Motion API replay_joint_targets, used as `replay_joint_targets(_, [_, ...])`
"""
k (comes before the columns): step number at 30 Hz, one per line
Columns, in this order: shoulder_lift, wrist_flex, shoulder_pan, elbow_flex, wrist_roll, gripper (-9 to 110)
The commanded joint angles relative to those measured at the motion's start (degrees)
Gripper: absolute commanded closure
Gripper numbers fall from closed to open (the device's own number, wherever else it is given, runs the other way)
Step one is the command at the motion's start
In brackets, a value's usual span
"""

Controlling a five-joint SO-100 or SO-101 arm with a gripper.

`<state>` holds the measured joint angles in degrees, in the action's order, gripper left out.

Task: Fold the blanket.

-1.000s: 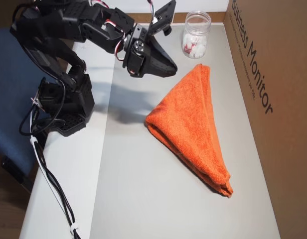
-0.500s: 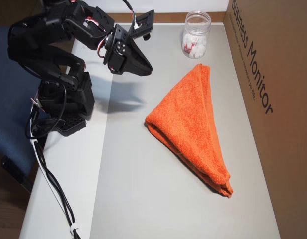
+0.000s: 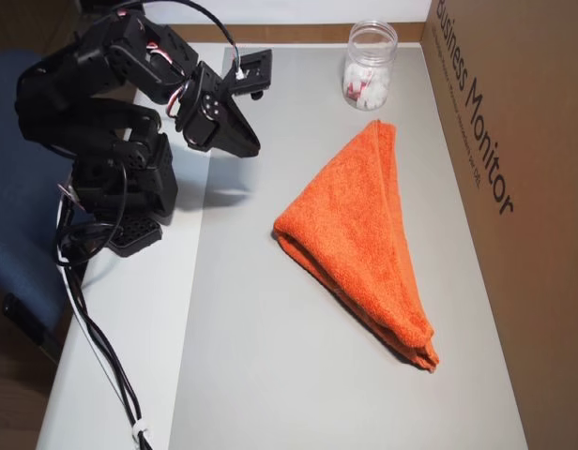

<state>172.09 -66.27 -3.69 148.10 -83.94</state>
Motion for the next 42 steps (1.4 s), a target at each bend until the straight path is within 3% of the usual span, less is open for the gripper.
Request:
replay_joint_targets(1, [1.6,-3.3,0.1,0.4,0.3,102])
replay_joint_targets(30, [13.4,-7.6,6.1,17.1,-0.6,102])
replay_joint_targets(42, [13.4,-15.6,5.6,17.9,-0.7,102])
